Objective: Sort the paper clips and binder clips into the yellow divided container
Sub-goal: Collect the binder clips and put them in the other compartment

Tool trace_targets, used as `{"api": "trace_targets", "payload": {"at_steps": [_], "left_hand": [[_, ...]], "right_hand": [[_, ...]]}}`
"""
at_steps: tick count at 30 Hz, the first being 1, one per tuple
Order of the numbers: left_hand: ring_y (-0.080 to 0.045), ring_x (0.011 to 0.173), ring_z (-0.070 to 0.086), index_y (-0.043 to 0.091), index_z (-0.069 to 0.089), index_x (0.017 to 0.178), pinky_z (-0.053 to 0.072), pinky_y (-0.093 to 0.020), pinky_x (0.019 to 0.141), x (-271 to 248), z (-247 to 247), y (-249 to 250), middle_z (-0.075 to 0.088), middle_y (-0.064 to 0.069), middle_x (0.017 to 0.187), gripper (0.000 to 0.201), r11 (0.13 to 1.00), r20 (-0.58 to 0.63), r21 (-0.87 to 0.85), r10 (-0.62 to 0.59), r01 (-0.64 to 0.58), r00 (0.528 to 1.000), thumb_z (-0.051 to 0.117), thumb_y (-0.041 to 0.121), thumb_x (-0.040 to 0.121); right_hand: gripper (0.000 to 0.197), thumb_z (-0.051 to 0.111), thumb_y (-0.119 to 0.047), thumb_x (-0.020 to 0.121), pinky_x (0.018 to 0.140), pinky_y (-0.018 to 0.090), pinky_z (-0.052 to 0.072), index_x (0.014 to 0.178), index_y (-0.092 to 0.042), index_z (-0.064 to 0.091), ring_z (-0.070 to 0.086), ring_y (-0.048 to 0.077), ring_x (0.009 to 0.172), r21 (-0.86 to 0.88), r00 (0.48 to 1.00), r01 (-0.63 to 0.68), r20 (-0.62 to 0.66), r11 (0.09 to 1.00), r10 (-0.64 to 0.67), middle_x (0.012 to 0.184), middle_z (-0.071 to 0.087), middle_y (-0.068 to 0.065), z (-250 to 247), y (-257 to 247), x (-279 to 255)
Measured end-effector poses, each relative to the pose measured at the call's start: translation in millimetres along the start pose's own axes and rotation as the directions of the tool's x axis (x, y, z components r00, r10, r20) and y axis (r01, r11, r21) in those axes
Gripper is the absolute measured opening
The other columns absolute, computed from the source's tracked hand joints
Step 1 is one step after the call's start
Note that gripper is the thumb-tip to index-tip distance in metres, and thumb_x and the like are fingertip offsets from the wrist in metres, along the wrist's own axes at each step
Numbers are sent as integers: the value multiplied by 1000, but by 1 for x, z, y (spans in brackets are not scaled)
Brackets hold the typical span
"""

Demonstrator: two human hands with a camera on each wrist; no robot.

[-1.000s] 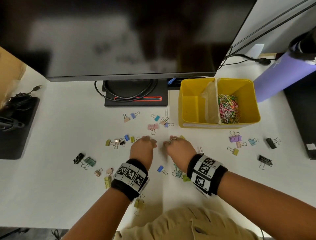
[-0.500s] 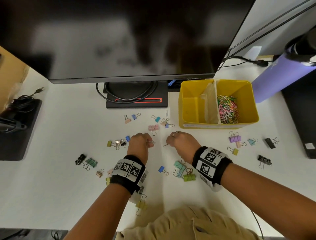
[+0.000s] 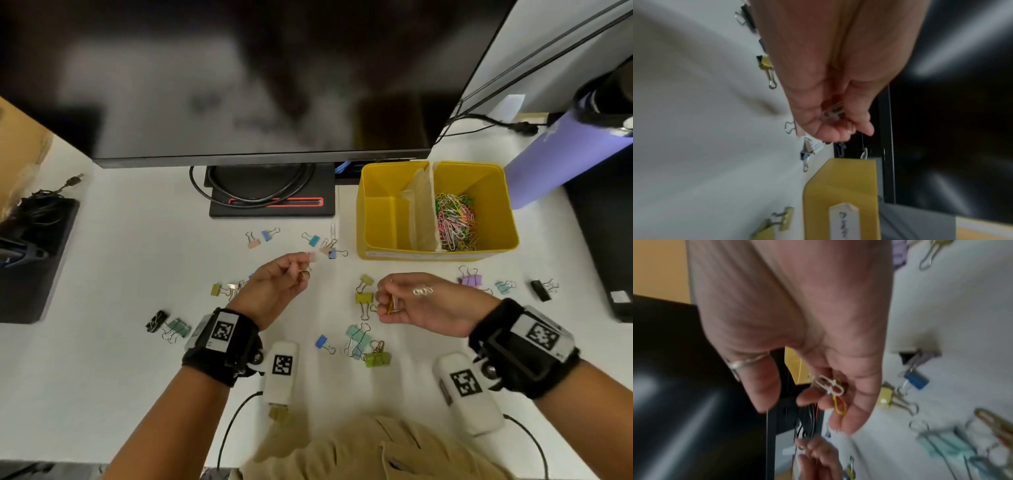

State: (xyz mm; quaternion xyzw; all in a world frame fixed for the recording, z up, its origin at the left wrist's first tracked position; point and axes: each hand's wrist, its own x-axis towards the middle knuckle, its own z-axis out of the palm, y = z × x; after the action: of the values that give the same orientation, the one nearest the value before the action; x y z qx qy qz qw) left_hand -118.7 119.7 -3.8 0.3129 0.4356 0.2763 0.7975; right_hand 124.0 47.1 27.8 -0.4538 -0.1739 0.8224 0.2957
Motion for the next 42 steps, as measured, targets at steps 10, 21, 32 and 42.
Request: {"api": "trace_targets", "payload": {"at_steps": [10,21,32,42], "left_hand": [[-8,73,58,10,74,89,36,-3,66,49,22,33,70,-2,85,15,299,-95,954,359,-19,928,64,19,84],[-25,115,51,14,58,122,40,-32,98,66,34,34,55,-11,121,34,-99,33,995,174,-15,984,57,20,89],[-27,111,55,4,66,105,44,-29,84,94,37,34,56,-12,117,24,-361,70,930,-21,-73,997,50,17,92],[-31,117,46,2,56,117,40,-35,98,85,35,16,49,-16,125,29,-394,19,919,2,-17,1000,47,11,91]], "right_hand": [[19,49,-31,92,51,27,29,89,-14,56,50,21,60,-981,811,20,-96,191,-577,57,51,-2,57,-10,65],[26,36,-9,90,45,29,22,115,-5,44,51,30,69,-958,924,-180,-88,-221,-372,96,66,18,39,14,58],[64,38,-16,93,63,32,35,146,-16,1,61,33,92,-949,918,-242,-157,-201,-365,105,64,18,36,10,72],[36,39,-31,95,66,31,39,123,-9,38,61,31,92,-986,903,-166,-160,19,-398,98,66,15,19,18,24]]}}
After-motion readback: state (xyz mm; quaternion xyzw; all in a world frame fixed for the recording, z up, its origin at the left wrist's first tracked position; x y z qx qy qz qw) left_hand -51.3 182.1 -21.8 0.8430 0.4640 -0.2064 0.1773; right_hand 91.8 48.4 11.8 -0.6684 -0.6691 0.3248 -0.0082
